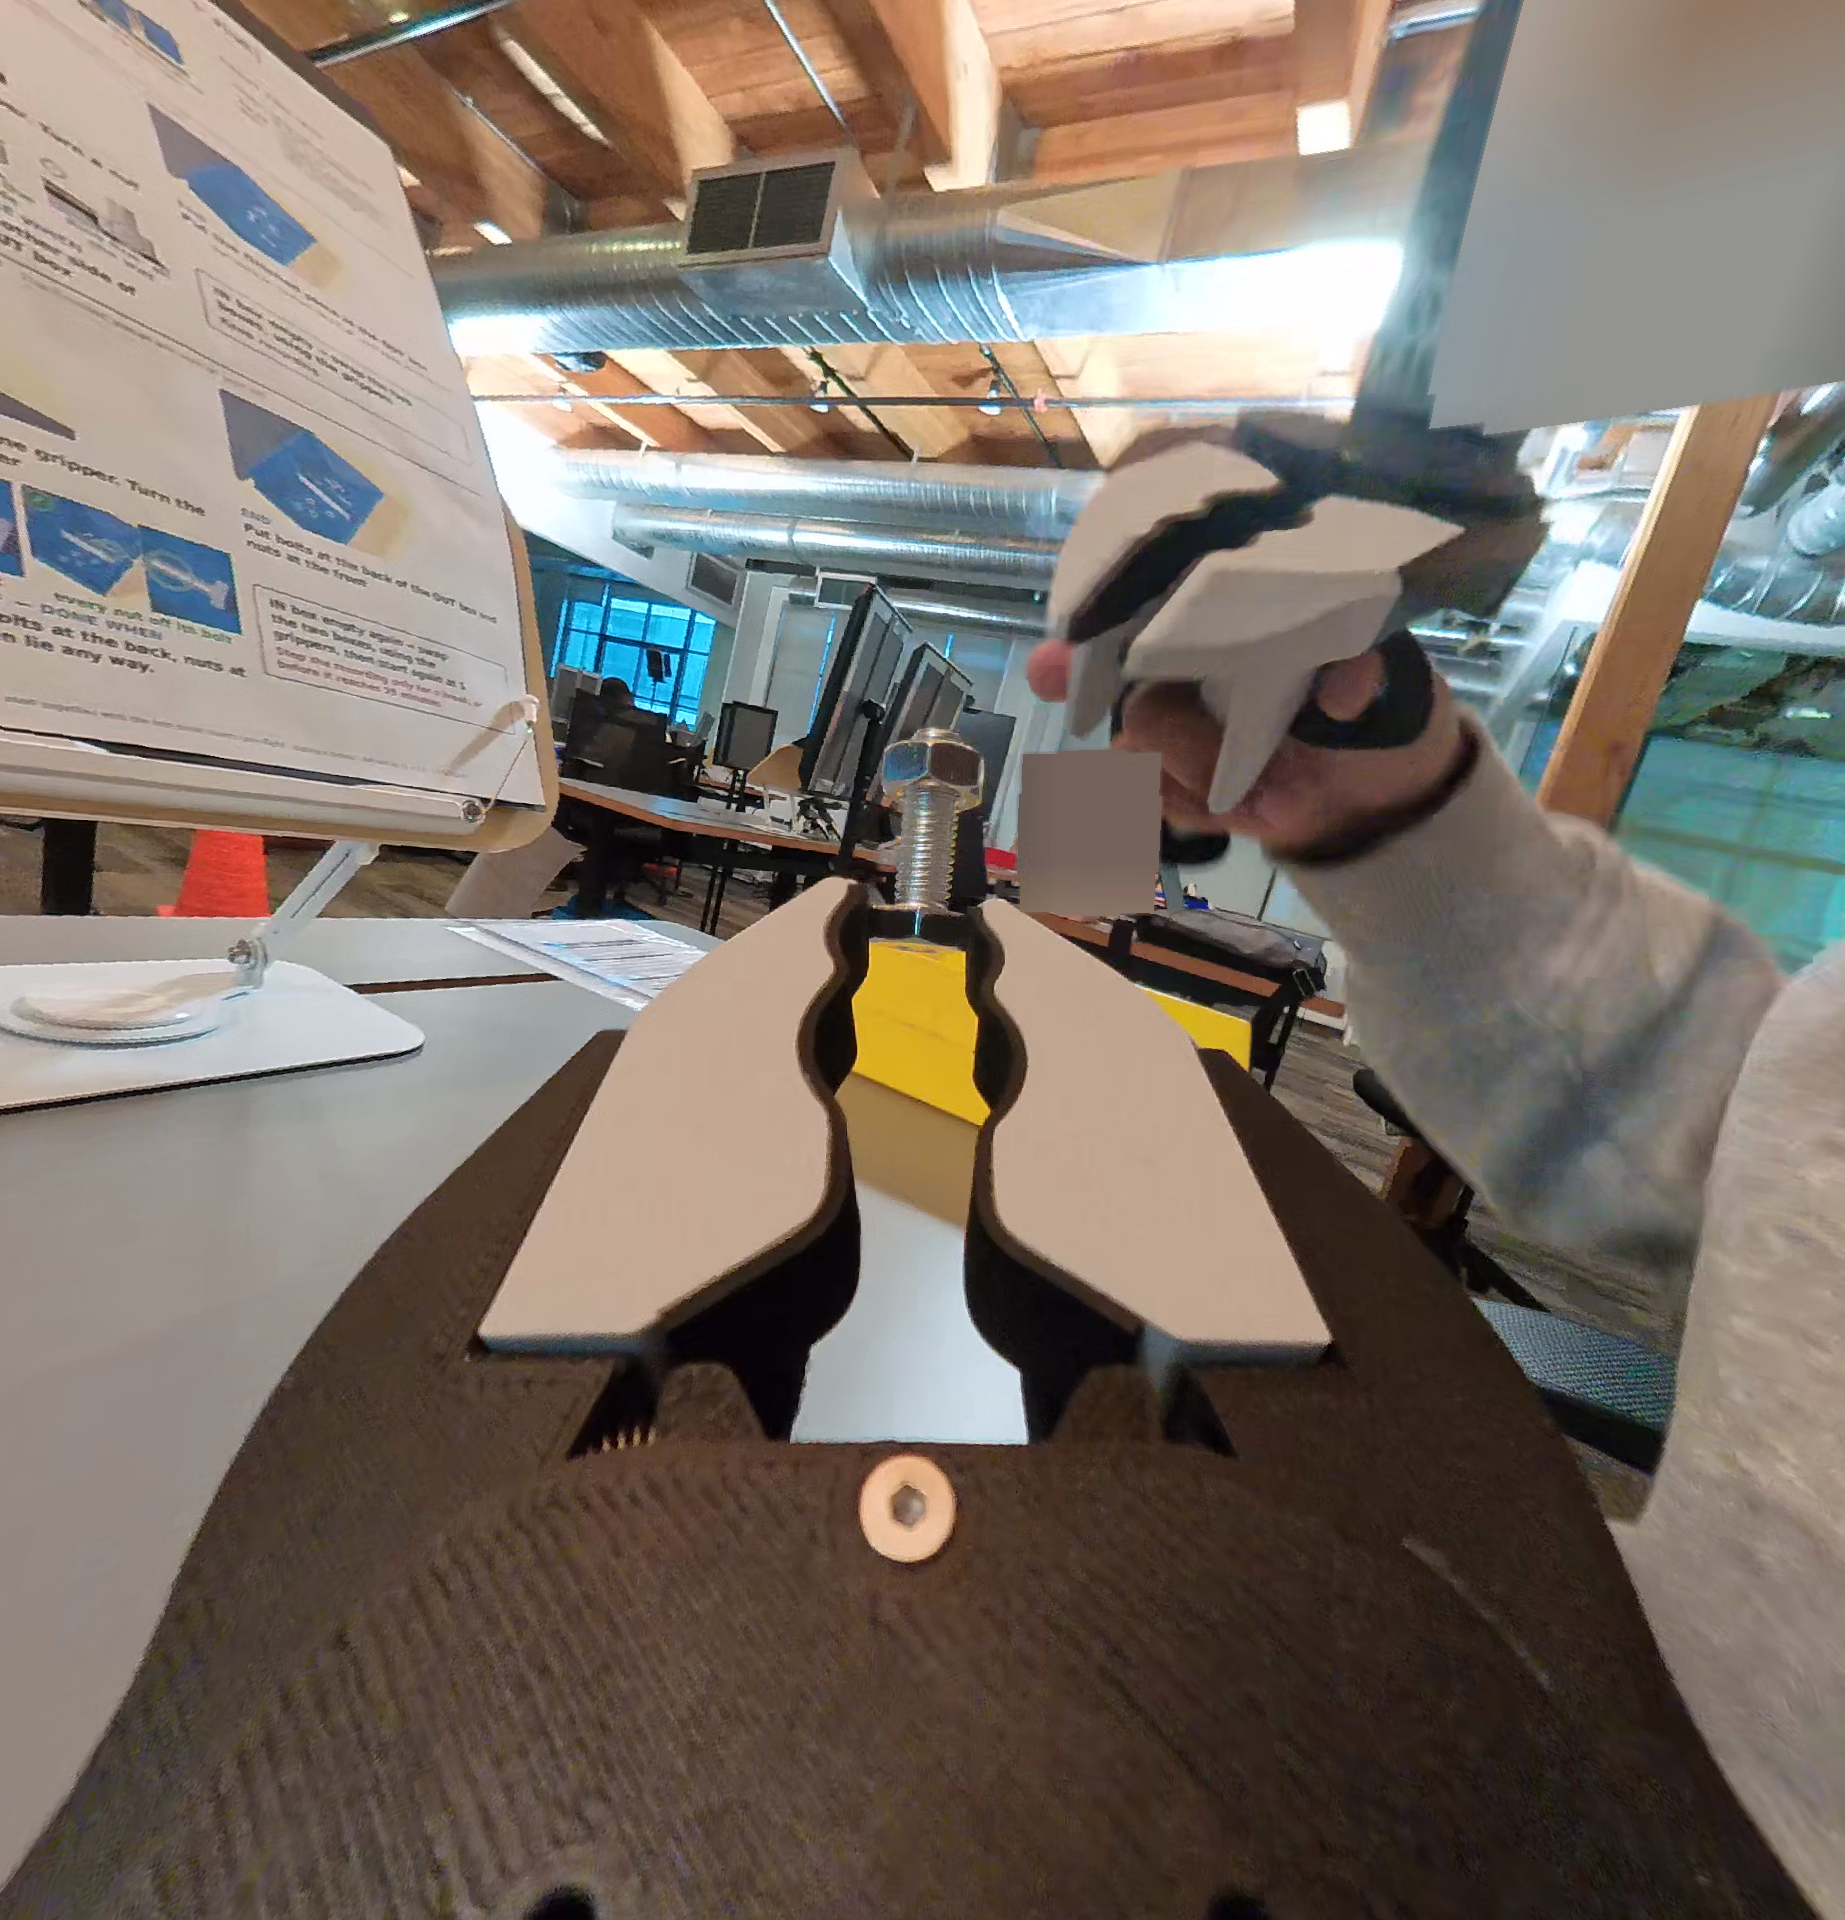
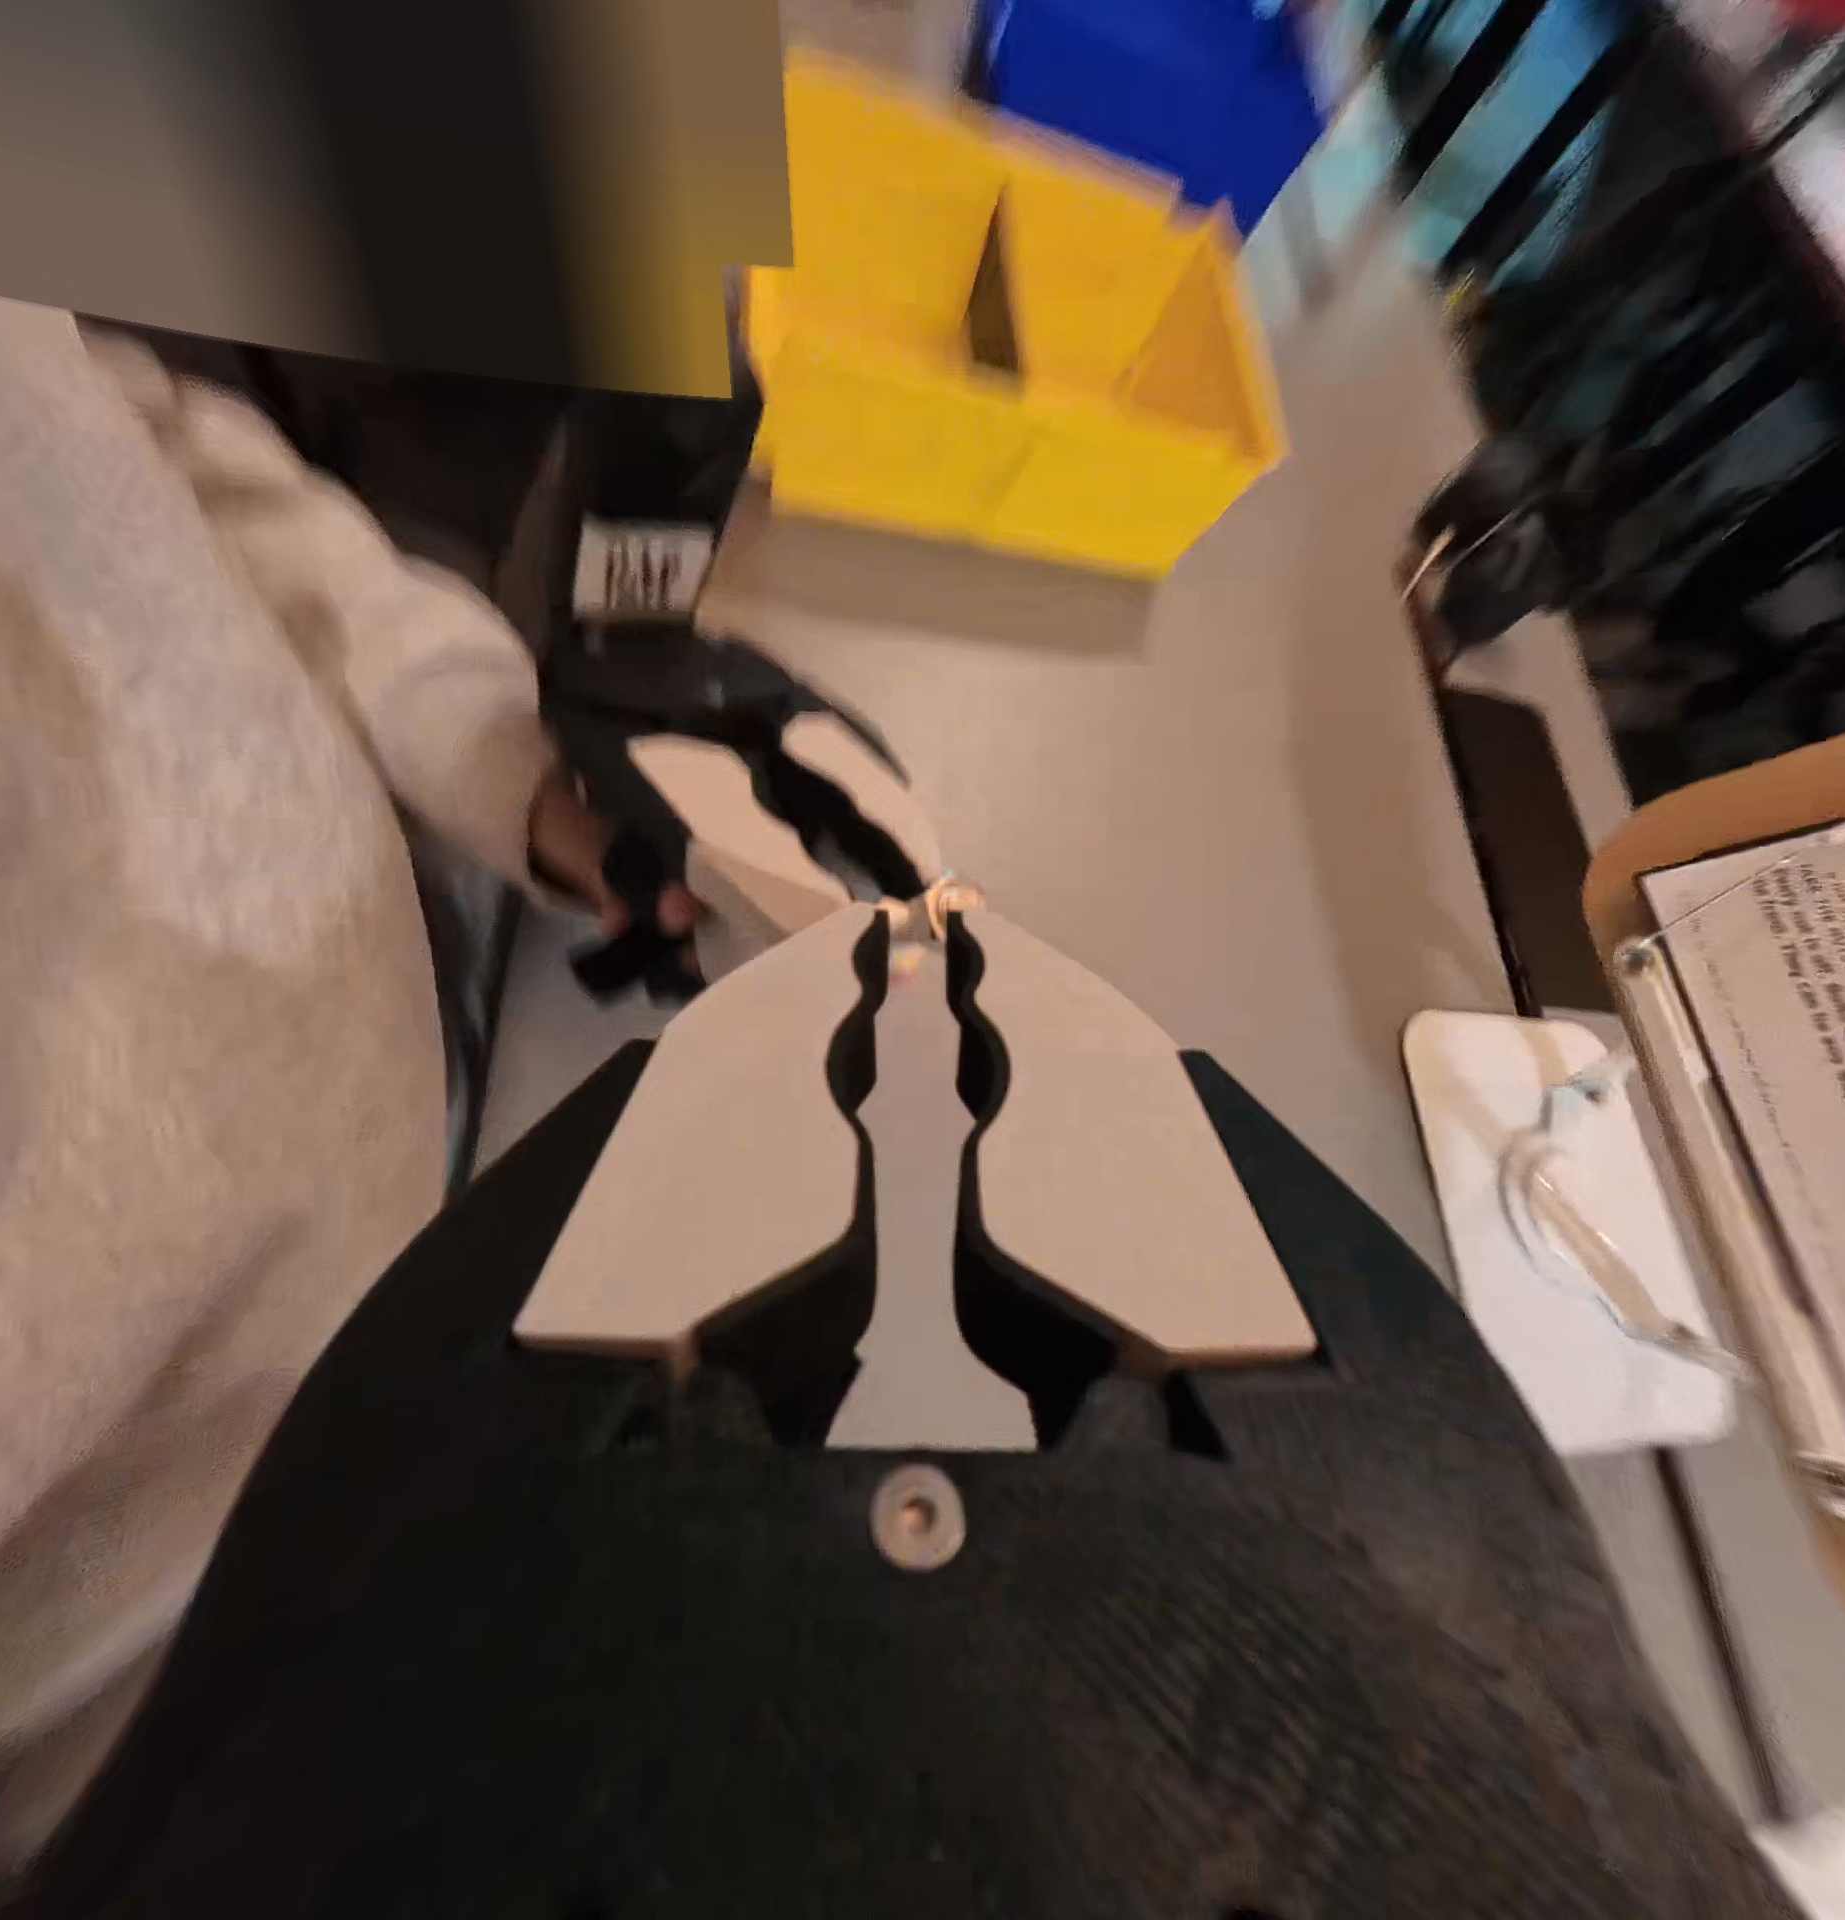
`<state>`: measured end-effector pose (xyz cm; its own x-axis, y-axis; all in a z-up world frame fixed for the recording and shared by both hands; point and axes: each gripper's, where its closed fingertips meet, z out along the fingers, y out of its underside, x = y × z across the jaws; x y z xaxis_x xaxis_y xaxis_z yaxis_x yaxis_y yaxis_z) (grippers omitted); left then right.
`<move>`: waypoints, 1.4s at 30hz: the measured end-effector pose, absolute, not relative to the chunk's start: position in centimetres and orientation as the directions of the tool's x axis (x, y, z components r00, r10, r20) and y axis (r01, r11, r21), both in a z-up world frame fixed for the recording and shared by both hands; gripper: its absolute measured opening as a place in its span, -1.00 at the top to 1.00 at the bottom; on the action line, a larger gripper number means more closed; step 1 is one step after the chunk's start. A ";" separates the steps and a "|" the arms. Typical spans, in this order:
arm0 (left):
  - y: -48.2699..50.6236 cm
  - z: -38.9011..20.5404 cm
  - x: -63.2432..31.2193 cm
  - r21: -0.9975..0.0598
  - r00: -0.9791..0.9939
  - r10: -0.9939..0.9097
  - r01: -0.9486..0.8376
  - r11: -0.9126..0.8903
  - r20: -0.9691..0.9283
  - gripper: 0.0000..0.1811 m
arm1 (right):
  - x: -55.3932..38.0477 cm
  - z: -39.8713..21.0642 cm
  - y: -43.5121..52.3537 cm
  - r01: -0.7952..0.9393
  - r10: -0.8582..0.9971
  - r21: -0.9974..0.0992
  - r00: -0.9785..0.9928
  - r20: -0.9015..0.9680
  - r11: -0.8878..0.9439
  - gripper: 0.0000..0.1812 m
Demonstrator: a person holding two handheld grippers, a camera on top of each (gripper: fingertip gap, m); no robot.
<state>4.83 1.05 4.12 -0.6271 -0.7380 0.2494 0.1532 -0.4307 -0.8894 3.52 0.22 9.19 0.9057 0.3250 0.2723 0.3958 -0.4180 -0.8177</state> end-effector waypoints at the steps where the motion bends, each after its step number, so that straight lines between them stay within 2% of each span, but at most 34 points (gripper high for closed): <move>1: 1.2 4.0 4.9 -0.888 -0.625 -0.738 0.150 -0.434 0.255 0.78 | 3.5 10.0 0.0 0.320 0.275 -0.892 0.932 0.236 -0.318 0.92; 3: 1.4 3.9 5.0 -0.888 -0.621 -0.739 0.147 -0.437 0.261 0.79 | 4.6 11.4 -0.7 0.199 0.160 -0.974 0.970 0.181 -0.107 0.99; 5: 1.4 4.0 5.1 -0.883 -0.625 -0.734 0.147 -0.445 0.266 0.79 | 6.1 12.2 -1.5 0.102 0.072 -0.991 0.991 0.109 0.087 1.00; 7: 1.2 3.9 5.1 -0.881 -0.632 -0.726 0.140 -0.452 0.272 0.79 | 7.4 11.5 -2.3 0.030 0.016 -0.992 0.999 0.032 0.121 1.00; 10: 0.9 3.6 5.3 -0.890 -0.636 -0.725 0.129 -0.438 0.265 0.79 | 8.9 10.5 -3.4 0.011 -0.117 -0.986 0.993 -0.008 0.166 1.00; 14: 0.5 3.2 5.4 -0.910 -0.631 -0.741 0.130 -0.393 0.230 0.79 | 9.3 7.3 -3.6 -0.022 -0.150 -0.966 0.987 -0.062 0.258 1.00; 17: 0.3 2.6 6.0 -0.928 -0.626 -0.752 0.118 -0.353 0.207 0.79 | 11.2 3.4 -3.2 -0.167 -0.203 -0.950 0.953 -0.224 0.266 1.00; 21: 0.2 1.8 6.6 -0.952 -0.611 -0.775 0.113 -0.284 0.159 0.79 | 10.6 0.8 -3.0 -0.321 -0.063 -0.911 0.935 -0.348 0.260 1.00; 28: -0.6 0.9 6.9 -0.958 -0.626 -0.758 0.061 -0.282 0.183 0.79 | 10.4 0.7 -3.2 -0.221 -0.019 -0.957 0.973 -0.228 0.187 0.97; 36: -1.5 0.9 6.5 -0.949 -0.666 -0.712 0.022 -0.316 0.222 0.79 | 9.1 0.8 -2.6 -0.289 0.063 -0.935 0.957 -0.282 0.204 0.93; 42: -1.7 0.9 6.4 -0.948 -0.670 -0.708 0.018 -0.317 0.224 0.79 | 8.7 1.2 -2.6 -0.275 0.069 -0.937 0.961 -0.266 0.216 0.90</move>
